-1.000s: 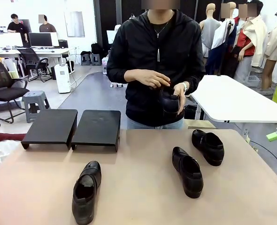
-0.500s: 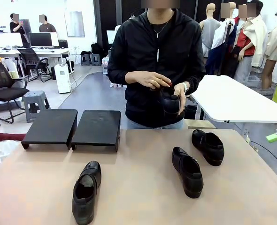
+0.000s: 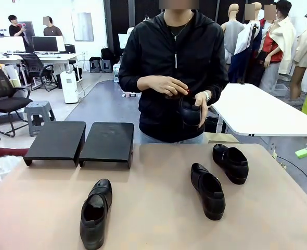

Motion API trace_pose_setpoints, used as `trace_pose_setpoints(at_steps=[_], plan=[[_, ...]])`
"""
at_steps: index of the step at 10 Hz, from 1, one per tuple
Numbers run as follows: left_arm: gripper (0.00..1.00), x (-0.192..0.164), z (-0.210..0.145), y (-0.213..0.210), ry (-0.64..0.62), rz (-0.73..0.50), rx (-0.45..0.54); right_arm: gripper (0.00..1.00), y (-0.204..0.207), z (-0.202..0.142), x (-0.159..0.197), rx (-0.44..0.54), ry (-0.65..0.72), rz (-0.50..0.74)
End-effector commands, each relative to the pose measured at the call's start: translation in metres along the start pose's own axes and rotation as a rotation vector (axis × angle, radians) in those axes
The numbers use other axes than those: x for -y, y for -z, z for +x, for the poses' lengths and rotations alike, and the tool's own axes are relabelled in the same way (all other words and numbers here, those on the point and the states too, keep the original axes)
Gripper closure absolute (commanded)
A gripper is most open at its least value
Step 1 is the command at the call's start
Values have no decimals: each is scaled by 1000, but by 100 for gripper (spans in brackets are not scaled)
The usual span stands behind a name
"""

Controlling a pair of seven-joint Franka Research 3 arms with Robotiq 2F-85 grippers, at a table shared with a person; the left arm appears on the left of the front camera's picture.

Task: Organize the shoes by placing them on the stand.
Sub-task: Place the Shoe from the middle of the table onto the Shoes Stand.

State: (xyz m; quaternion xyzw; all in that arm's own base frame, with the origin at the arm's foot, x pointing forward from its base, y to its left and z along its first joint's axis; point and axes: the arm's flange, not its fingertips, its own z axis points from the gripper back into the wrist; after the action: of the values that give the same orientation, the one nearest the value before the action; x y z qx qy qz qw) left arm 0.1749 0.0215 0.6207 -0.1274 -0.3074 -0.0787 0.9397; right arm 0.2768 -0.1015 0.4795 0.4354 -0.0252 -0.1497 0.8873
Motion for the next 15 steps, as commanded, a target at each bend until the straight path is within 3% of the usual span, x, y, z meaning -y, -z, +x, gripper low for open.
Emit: trace_pose_setpoints(at_steps=[1,4,6,7,8,10,11,12,14,15], plan=[[0,86,24,47,-40,183,-113,0,-2,1,-2,1,-12,25],[0,198,25,151,-12,322,-278,0,-2,1,-2,1,-12,25],[0,245,39,199,-346,355,-291,0,-2,1,-2,1,-12,25],[0,252,41,204,-384,271,-301,0,-2,1,-2,1,-12,25],[0,235,3,195,-143,353,-293,0,-2,1,-2,1,-12,25],[0,235,3,195,-143,353,-293,0,-2,1,-2,1,-12,25],[0,247,19,212,-218,345,-328,0,-2,1,-2,1,-12,25],[0,239,15,238,-109,257,-371,0,-2,1,-2,1,-12,25],[0,218,7,290,-103,159,-483,0,-2,1,-2,1,-12,25],[0,211,6,310,-158,217,-489,0,-2,1,-2,1,-12,25]])
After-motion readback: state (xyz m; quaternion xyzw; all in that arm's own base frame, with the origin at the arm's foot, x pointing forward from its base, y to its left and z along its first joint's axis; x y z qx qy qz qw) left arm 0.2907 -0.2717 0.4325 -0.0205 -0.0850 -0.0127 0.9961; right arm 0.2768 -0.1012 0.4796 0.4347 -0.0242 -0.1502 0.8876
